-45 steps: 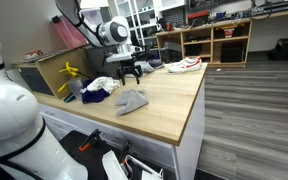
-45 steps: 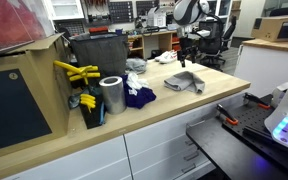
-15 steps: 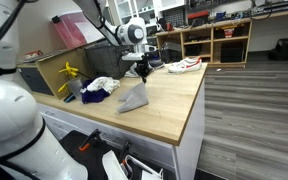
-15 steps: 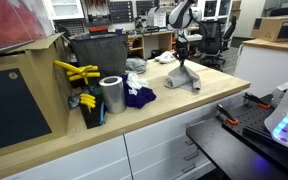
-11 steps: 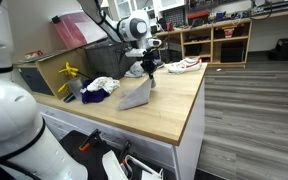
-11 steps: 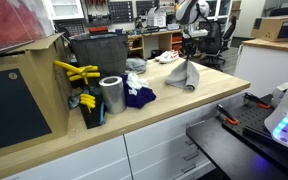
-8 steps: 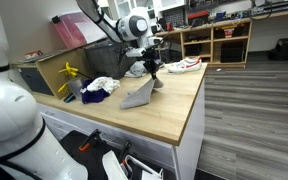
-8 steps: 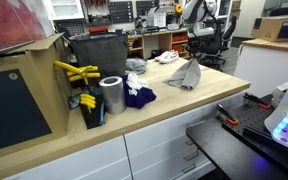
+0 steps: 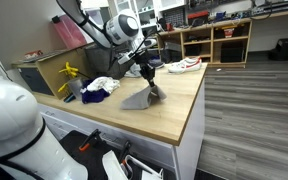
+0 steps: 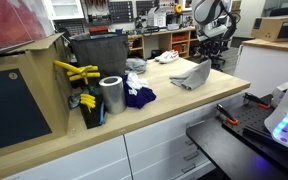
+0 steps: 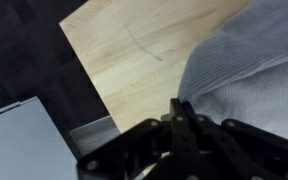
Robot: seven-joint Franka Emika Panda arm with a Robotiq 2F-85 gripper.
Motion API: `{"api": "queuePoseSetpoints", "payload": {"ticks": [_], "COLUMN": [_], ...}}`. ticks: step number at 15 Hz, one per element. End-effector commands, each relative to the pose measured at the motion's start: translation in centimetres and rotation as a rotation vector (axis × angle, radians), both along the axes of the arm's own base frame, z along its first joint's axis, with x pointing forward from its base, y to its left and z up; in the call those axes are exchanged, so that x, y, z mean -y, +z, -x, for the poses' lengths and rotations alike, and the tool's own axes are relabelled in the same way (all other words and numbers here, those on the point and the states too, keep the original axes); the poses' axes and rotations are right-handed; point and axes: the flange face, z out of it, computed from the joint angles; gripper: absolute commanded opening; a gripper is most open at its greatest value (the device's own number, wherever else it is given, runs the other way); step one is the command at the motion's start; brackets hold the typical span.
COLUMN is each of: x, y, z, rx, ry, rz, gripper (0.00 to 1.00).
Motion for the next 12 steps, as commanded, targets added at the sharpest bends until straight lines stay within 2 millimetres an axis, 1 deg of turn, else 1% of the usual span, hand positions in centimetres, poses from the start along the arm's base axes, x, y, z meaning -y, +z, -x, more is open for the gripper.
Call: {"api": "queuePoseSetpoints", "payload": {"ticks": [1,2,3,4,6,7,10,12], "x": [0.4,0.7,0.8,0.8,0.8,0.6,-0.2,-1.0], "y": [-0.1,-0.5,-0.8,-1.0,-1.3,-1.2,-0.5,0.4], "z": [4.0,4.8,5.5,5.9,6.5,6.4,5.7,4.8], "rx": [-0.063,-0.081,-0.095,-0.107,-0.117,-0.109,-0.082,-0.057], "ry": [-0.042,-0.052,-0.063,-0.069,-0.078,-0.072,-0.054,-0.055], "rz": [0.076,0.089,0.093,0.093,0.085,0.077,0.032,0.000], "gripper": [0.01,0.01,0.27,0.28,0.42,0.49,0.73,0.86]}}
